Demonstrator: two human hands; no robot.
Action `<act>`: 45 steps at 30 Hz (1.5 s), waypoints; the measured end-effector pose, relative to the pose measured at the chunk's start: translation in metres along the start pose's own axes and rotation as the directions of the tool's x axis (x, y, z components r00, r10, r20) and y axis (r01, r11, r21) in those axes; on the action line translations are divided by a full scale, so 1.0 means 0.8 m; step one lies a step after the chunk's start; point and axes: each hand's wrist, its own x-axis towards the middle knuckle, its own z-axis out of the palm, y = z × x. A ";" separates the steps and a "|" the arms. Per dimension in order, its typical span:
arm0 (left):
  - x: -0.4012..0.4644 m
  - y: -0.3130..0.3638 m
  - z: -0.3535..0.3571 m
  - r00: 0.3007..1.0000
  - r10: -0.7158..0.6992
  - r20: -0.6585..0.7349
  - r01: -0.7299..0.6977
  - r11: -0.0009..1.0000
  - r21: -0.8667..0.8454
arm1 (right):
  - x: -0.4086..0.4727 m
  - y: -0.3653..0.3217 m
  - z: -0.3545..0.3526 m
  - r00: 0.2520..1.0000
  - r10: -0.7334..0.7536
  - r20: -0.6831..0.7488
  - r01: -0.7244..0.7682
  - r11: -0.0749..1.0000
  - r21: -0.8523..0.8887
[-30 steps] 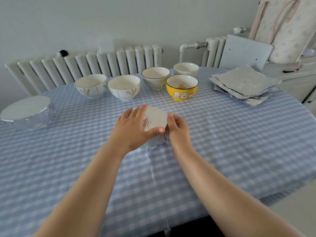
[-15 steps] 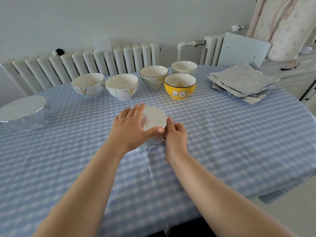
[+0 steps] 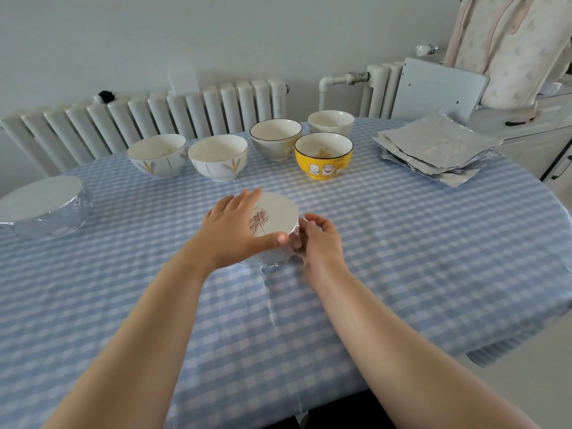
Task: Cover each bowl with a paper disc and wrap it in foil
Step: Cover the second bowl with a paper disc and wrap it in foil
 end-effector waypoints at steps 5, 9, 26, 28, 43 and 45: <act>0.000 -0.021 -0.027 0.984 0.043 0.174 -0.025 0.994 -0.106 | -0.011 0.009 -0.008 0.997 -0.059 0.055 0.063 0.995 -0.080; -0.005 -0.012 -0.014 1.000 0.023 0.015 -0.022 0.998 -0.054 | -0.013 0.006 -0.012 0.988 -0.088 0.128 0.108 0.982 -0.156; -0.016 0.039 0.036 0.935 -0.183 -0.302 0.199 0.980 0.022 | 0.017 0.001 -0.010 0.982 -0.145 0.124 0.165 0.972 -0.168; -0.015 0.038 0.036 0.931 -0.182 -0.316 0.193 0.981 0.004 | 0.020 0.002 -0.011 0.984 -0.130 0.118 0.148 0.977 -0.155; -0.013 0.032 0.037 0.931 -0.183 -0.316 0.182 0.983 -0.033 | 0.036 -0.002 -0.007 0.997 -0.044 0.071 0.059 0.973 -0.223; -0.013 0.032 0.038 0.930 -0.182 -0.321 0.179 0.983 -0.038 | 0.038 -0.002 -0.006 0.997 -0.033 0.067 0.047 0.974 -0.221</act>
